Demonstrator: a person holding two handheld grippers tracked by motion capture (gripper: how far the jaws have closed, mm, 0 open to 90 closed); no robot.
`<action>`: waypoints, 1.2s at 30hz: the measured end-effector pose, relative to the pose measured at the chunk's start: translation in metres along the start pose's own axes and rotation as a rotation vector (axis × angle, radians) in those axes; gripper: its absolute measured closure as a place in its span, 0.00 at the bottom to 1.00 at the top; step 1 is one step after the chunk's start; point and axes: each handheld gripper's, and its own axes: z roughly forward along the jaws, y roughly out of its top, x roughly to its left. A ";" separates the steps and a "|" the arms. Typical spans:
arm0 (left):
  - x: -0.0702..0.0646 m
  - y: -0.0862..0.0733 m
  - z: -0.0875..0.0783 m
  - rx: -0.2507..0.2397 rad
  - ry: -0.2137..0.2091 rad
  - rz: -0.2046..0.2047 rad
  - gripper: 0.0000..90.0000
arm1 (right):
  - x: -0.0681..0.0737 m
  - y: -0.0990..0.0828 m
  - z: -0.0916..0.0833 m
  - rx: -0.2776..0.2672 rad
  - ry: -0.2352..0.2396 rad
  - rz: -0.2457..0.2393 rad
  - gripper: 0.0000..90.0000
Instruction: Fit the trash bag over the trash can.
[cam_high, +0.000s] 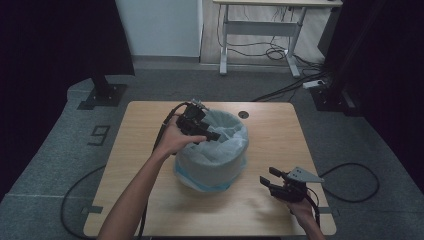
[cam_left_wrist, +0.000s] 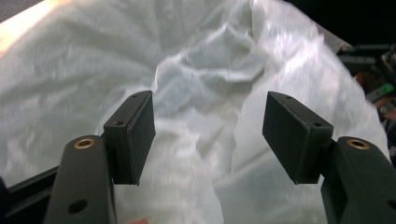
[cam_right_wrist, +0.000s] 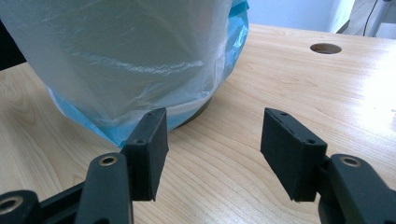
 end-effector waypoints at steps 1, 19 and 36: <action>0.000 -0.003 -0.001 0.006 0.000 0.001 0.38 | 0.001 0.000 0.001 0.001 0.002 0.000 0.45; -0.001 -0.013 0.014 0.106 0.022 0.005 0.38 | -0.001 -0.002 0.001 0.016 0.001 0.004 0.44; -0.012 -0.043 -0.043 -0.181 0.009 0.036 0.38 | -0.003 -0.003 0.000 0.017 -0.011 0.004 0.44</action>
